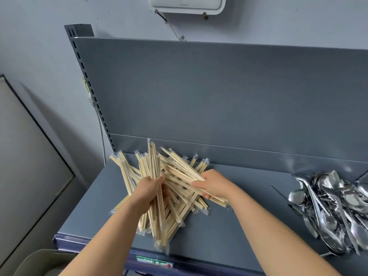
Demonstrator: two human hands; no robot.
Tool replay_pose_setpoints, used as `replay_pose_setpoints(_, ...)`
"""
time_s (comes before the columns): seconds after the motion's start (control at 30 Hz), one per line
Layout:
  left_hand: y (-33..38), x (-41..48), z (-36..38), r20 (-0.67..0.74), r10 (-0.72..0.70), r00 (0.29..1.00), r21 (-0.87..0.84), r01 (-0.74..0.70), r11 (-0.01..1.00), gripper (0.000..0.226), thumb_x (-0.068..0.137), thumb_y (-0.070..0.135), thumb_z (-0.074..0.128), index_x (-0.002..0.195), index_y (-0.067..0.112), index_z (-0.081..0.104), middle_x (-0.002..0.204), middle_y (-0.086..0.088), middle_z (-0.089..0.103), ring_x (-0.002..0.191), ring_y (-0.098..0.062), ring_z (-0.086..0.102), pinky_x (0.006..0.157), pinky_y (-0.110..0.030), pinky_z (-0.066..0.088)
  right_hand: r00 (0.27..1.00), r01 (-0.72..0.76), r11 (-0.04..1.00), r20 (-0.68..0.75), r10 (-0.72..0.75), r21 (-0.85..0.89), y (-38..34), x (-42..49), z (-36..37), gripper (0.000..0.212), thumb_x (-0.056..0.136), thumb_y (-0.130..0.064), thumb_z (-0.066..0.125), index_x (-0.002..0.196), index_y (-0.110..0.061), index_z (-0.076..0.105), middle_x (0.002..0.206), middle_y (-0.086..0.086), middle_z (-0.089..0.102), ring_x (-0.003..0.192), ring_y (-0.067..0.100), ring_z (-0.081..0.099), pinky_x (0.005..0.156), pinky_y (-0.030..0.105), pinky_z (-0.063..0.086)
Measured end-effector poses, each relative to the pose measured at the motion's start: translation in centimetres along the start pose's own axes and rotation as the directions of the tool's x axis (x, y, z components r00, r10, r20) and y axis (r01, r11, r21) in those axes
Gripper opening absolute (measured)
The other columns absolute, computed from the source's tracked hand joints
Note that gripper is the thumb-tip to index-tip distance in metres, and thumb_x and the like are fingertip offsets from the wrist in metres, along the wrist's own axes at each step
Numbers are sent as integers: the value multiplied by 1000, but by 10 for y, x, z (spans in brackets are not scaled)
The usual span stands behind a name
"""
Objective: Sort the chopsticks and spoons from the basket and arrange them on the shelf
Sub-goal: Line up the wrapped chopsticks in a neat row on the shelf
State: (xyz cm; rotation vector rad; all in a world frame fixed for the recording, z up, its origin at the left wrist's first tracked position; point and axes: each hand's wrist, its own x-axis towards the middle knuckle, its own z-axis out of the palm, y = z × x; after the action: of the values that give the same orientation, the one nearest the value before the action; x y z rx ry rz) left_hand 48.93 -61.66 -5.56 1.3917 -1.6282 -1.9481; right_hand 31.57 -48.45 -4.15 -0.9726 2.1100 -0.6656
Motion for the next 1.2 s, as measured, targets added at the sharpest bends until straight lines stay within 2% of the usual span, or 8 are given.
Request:
replay_pose_setpoints(0.23, 16, -10, 19, 73, 57, 996, -134, -46, 990, 57, 75, 36, 76, 109, -3, 53, 82, -11, 70, 49, -14, 57, 52, -30, 54, 999, 50, 940, -29, -43, 336, 20, -31, -16, 20, 91, -33, 59, 83, -15, 64, 58, -4, 64, 49, 7, 57, 47, 18, 47)
replay_pose_setpoints(0.33, 28, -11, 40, 133, 134, 982, -137, -115, 984, 68, 66, 44, 79, 109, -5, 61, 69, -8, 61, 47, -13, 52, 47, -24, 48, 999, 33, 900, 19, -46, 434, 24, -39, -15, 19, 93, -32, 60, 84, -16, 64, 59, -3, 64, 50, 9, 56, 51, 20, 48)
replay_pose_setpoints(0.5, 42, -3, 66, 151, 198, 968, -212, -164, 963, 62, 69, 40, 79, 108, -5, 63, 61, 4, 62, 60, -15, 56, 55, -25, 45, 992, 42, 862, 79, -95, 506, 29, -52, -20, 23, 97, -31, 56, 94, -9, 63, 62, -1, 61, 54, 12, 53, 57, 24, 46)
replay_pose_setpoints(0.57, 48, -4, 73, 234, 230, 945, -285, -160, 945, 53, 75, 32, 76, 110, -6, 63, 77, -6, 72, 71, -21, 68, 61, -26, 53, 988, 47, 843, 99, -118, 535, 30, -55, -21, 22, 98, -28, 54, 95, -8, 62, 62, 0, 60, 53, 11, 54, 56, 22, 47)
replay_pose_setpoints(0.73, 59, -5, 89, 401, 278, 873, -288, -168, 943, 50, 79, 31, 71, 114, -3, 59, 98, -21, 63, 92, -35, 64, 85, -46, 55, 974, 102, 889, 136, -179, 446, 30, -60, -23, 26, 101, -33, 48, 91, -12, 59, 73, 4, 62, 60, 14, 58, 65, 25, 51)
replay_pose_setpoints(0.97, 70, -3, 102, 507, 295, 810, -239, -197, 951, 49, 74, 33, 72, 114, 6, 63, 99, -6, 74, 94, -21, 68, 84, -37, 53, 985, 56, 957, 142, -100, 286, 39, -58, -32, 42, 95, -50, 50, 96, -13, 70, 90, 2, 75, 86, 16, 70, 99, 36, 49)
replay_pose_setpoints(1.1, 77, -7, 113, 523, 353, 776, -227, -272, 935, 41, 76, 33, 71, 110, 10, 65, 104, -7, 74, 96, -18, 71, 75, -30, 57, 1000, 2, 987, 28, -7, 163, 44, -61, -43, 51, 79, -71, 57, 75, -22, 66, 62, -16, 68, 60, -3, 63, 72, 27, 49)
replay_pose_setpoints(1.2, 82, -9, 123, 463, 421, 780, -218, -361, 907, 41, 75, 33, 71, 107, 9, 65, 98, -6, 75, 93, -18, 71, 74, -30, 56, 985, 5, 991, -173, 19, 134, 52, -64, -58, 61, 62, -74, 67, 75, -14, 68, 67, -2, 71, 64, 8, 64, 71, 34, 53)
